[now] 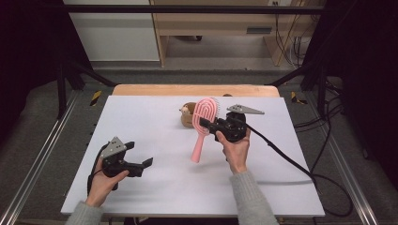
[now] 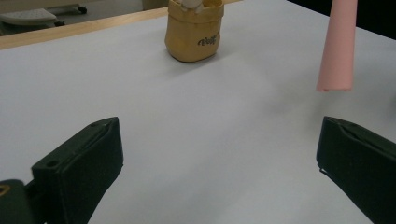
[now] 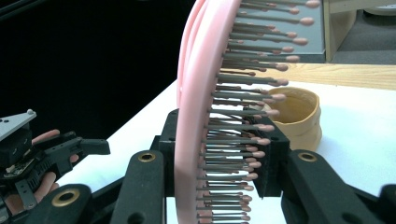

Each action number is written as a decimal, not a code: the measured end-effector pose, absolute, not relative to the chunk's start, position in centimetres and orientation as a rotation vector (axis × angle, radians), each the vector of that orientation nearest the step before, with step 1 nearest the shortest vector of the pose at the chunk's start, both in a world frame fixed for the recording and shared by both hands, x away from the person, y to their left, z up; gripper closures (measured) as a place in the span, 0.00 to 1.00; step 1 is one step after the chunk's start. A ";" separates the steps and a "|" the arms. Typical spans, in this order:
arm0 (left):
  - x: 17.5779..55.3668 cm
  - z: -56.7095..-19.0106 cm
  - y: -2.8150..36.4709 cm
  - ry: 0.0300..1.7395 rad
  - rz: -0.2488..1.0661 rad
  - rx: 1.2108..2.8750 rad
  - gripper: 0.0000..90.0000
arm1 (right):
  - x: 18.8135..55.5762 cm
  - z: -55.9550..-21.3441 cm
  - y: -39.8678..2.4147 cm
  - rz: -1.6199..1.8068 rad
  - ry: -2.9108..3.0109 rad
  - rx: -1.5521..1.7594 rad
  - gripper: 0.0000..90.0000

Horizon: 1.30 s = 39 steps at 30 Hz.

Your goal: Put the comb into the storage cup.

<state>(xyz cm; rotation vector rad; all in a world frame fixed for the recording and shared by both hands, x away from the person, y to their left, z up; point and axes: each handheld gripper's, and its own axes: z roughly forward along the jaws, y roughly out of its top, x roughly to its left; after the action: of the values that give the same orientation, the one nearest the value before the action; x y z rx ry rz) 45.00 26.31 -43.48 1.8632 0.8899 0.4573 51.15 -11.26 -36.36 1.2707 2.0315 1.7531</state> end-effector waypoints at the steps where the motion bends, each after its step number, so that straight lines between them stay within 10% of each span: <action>1: 45.0 -43.6 26.5 0.893 0.463 1.860 0.01 | 51.1 -36.3 -11.3 1.753 2.030 1.270 0.70; 39: 44.8 -45.5 28.7 0.922 0.452 1.855 0.01 | 53.6 -34.6 -11.1 1.675 1.939 1.239 0.70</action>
<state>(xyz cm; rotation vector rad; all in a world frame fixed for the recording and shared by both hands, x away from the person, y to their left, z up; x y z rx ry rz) 44.83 28.70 -45.50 1.8552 0.9219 0.4521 53.65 -11.05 -34.59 1.2391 1.9393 1.6747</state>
